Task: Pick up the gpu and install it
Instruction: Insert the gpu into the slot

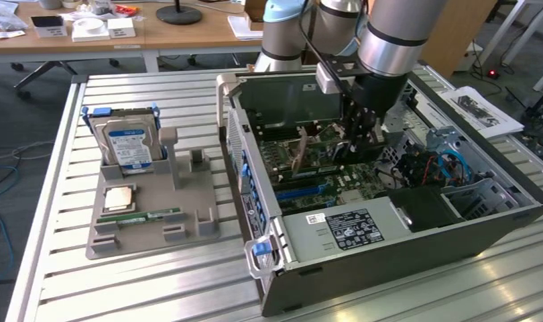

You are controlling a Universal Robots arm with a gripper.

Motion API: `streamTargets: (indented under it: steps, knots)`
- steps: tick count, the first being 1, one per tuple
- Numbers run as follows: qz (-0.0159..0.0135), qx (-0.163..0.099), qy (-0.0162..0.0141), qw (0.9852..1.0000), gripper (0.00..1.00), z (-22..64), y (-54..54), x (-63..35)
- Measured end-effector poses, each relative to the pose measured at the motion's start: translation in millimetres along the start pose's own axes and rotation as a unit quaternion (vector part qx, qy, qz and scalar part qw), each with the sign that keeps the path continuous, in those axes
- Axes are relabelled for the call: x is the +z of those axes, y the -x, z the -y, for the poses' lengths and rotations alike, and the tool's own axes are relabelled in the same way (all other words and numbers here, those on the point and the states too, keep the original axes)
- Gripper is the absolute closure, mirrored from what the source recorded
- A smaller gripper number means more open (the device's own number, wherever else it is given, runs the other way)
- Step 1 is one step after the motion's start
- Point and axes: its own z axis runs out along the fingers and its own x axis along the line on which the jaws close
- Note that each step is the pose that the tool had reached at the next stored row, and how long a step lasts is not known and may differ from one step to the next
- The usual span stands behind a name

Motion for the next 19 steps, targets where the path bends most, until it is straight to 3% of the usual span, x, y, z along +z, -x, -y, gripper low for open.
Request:
streamTargets:
  steps: [7,19]
  knots:
    - [0.0004,0.000,-0.0040,1.0000,0.73,-13.7,-1.3,-0.3]
    - [0.0009,0.000,-0.0042,1.0000,0.73,-15.8,-8.0,-0.7]
